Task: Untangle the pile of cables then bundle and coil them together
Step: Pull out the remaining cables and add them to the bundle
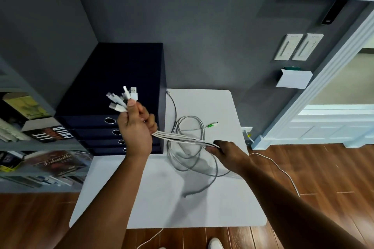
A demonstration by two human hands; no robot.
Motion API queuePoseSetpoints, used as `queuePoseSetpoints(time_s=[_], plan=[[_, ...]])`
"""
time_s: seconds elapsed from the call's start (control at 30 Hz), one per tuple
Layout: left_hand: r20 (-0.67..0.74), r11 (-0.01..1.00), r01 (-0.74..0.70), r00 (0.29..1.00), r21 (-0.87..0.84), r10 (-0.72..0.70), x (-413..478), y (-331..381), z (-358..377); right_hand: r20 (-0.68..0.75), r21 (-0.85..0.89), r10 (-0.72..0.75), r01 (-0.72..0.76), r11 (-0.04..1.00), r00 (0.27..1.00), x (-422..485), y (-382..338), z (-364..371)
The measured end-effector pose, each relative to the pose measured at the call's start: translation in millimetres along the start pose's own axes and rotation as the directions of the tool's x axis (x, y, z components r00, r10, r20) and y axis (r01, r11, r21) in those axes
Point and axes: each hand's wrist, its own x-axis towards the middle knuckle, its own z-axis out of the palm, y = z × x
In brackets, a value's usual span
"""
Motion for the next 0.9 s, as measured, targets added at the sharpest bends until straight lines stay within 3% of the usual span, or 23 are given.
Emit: queuePoseSetpoints(time_s=[0.17, 0.33, 0.6, 0.7, 0.77, 0.9], plan=[[-0.099, 0.992, -0.123, 0.987, 0.026, 0.125, -6.8, -4.2, -59.3, 0.097, -0.089, -0.114, 0.123, 0.988, 0.989, 4.4, -15.2, 18.3], [-0.247, 0.997, -0.078, 0.966, 0.018, 0.08, -7.8, -21.3, -117.2, 0.163, -0.234, -0.088, 0.125, 0.964, 0.983, 10.3, -33.2, 38.2], [-0.254, 0.962, 0.26, 0.939, 0.081, -0.233, -0.9, -32.8, -197.5, 0.241, -0.117, -0.126, 0.158, 0.98, 0.962, 8.3, -49.8, 58.6], [-0.373, 0.856, 0.395, 0.889, 0.334, -0.264, 4.3, -37.8, -222.4, 0.277, -0.199, -0.155, 0.215, 0.956, 0.948, 5.7, -52.9, 75.8], [-0.457, 0.742, 0.428, 0.87, 0.516, -0.184, 8.7, -41.9, -233.8, 0.296, -0.222, -0.162, 0.233, 0.947, 0.941, 1.9, -55.9, 86.4], [-0.513, 0.502, 0.471, 0.856, 0.726, -0.061, 7.1, -43.7, -248.1, 0.313, -0.273, -0.163, 0.253, 0.928, 0.936, -3.2, -65.0, 103.9]])
